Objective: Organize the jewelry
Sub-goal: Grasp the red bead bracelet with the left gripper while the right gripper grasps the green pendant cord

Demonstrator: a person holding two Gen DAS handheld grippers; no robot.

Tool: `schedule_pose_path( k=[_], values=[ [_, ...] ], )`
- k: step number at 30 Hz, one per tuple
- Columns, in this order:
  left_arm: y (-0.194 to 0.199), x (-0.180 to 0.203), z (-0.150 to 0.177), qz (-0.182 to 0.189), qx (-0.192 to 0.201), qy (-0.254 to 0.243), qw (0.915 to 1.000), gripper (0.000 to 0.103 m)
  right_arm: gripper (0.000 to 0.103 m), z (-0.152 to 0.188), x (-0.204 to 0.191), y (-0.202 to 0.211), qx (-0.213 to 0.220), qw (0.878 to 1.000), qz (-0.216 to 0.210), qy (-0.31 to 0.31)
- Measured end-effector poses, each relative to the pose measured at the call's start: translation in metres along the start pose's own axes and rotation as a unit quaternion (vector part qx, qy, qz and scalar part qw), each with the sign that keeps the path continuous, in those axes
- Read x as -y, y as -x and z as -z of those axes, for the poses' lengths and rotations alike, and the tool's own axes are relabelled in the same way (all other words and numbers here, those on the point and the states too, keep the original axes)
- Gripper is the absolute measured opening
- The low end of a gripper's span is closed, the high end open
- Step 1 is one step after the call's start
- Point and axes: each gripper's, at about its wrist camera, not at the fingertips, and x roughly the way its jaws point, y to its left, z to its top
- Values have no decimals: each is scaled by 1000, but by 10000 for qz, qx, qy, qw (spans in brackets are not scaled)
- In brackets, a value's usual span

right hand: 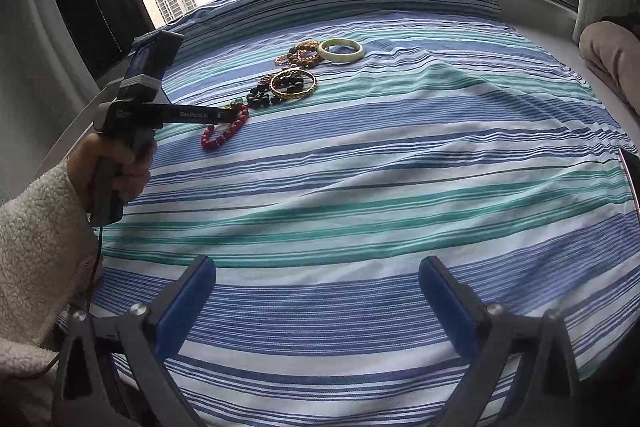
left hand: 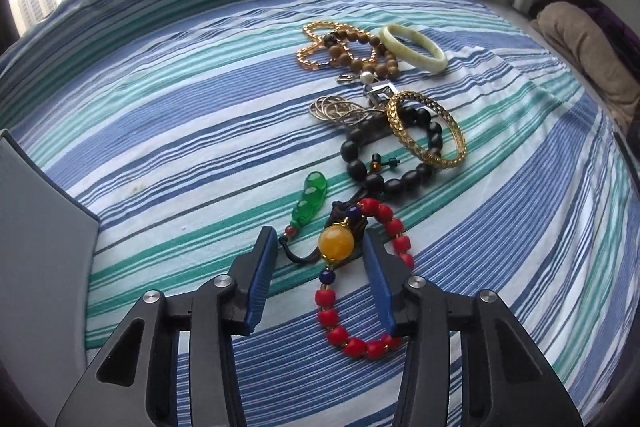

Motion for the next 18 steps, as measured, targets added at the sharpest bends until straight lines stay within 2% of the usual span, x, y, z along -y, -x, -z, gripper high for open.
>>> schedule_pose_path(
  k=[1, 2, 9, 13, 18],
  values=[
    [1, 2, 1, 49, 16, -31, 10000, 20, 103, 0, 0, -1, 0, 10000, -14, -8],
    [0, 5, -1, 112, 6, -35, 9999, 16, 103, -1, -1, -1, 11, 10000, -17, -4],
    [28, -5, 20, 214, -15, 549, 9983, 16, 103, 3, -2, 3, 63, 10000, 5, -20],
    [52, -9, 48, 244, -29, 774, 9967, 16, 103, 7, -4, 2, 10, 10000, -20, -21],
    [83, -24, 94, 249, -69, 1320, 9909, 16, 103, 9, -17, 7, 43, 9999, -82, 120]
  ],
)
